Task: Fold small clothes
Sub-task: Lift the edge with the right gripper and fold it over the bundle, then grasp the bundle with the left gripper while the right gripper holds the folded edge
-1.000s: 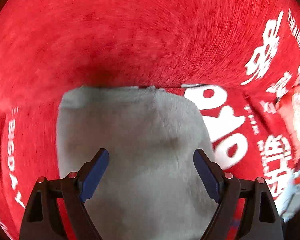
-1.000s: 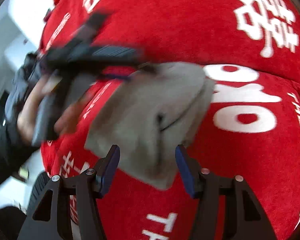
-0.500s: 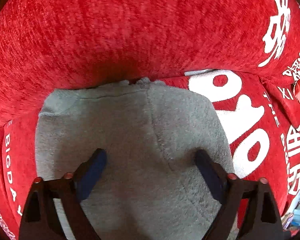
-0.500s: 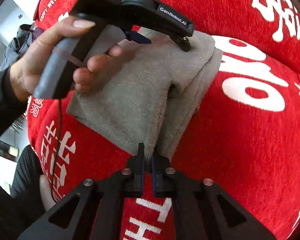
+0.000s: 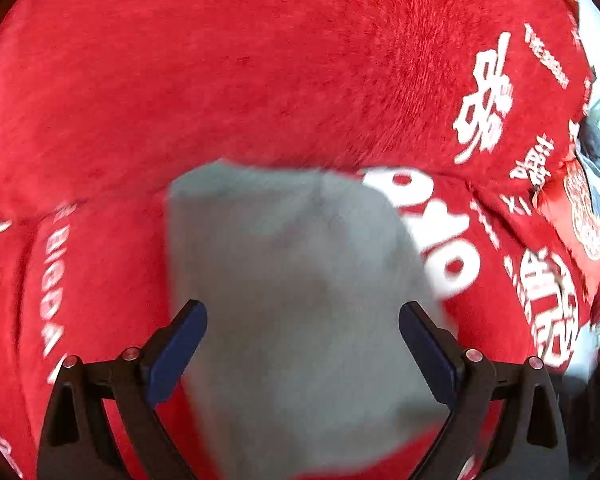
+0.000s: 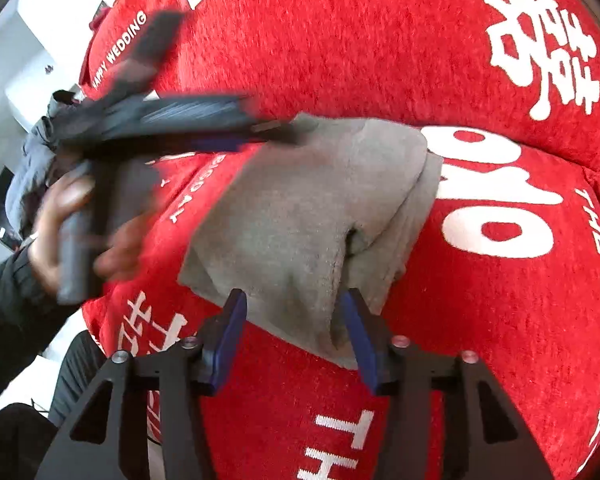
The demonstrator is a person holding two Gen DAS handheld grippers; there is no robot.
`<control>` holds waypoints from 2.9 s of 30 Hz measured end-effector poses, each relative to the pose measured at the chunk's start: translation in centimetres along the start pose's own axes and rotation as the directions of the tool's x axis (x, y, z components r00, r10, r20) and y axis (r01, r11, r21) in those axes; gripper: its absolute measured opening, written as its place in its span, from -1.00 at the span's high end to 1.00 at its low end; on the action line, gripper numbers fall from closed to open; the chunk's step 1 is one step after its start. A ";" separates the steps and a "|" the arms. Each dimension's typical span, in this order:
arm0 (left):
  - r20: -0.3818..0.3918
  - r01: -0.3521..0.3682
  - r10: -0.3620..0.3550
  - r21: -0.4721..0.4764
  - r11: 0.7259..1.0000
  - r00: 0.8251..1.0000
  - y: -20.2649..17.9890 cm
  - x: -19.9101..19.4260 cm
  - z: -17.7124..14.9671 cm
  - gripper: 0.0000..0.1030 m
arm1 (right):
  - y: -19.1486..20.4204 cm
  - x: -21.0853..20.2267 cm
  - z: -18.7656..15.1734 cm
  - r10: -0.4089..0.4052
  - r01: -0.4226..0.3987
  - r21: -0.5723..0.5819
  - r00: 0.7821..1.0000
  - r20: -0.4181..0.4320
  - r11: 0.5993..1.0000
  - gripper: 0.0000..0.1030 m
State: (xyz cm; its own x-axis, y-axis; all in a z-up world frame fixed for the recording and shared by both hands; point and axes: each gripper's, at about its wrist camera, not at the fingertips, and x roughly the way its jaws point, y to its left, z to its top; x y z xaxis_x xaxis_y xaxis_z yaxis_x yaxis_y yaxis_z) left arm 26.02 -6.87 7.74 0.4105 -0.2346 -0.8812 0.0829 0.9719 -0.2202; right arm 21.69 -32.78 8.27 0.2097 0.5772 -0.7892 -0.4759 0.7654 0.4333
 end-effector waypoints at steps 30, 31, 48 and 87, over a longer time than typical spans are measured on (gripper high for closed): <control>-0.021 0.039 -0.044 -0.202 0.979 0.999 6.6 -2.9 -8.7 -0.99 | -3.7 -2.0 -0.1 -0.050 0.034 0.179 0.995 0.090 0.983 -0.92; -0.028 0.049 -0.057 -0.213 0.976 0.998 6.8 -2.1 -7.4 -0.99 | -4.3 -2.4 0.6 -0.060 0.034 0.200 0.990 0.127 0.979 -0.92; -0.105 0.135 -0.160 -0.210 0.968 0.982 4.1 8.0 0.3 -0.25 | -6.8 11.0 7.3 0.073 -0.042 0.356 0.995 -0.073 0.934 0.02; 0.005 0.078 -0.077 -0.106 0.991 0.997 4.9 -9.8 -17.1 0.15 | 12.9 1.9 -3.4 -0.031 0.029 0.112 0.999 0.010 0.993 0.18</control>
State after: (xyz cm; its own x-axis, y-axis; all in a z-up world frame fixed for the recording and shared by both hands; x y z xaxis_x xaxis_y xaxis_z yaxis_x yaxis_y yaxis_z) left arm 6.92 -0.09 8.10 0.4076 -0.3091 -0.8592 0.0178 0.9435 -0.3310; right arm 13.07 -22.78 10.88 0.2324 0.5562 -0.7979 -0.3708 0.8090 0.4560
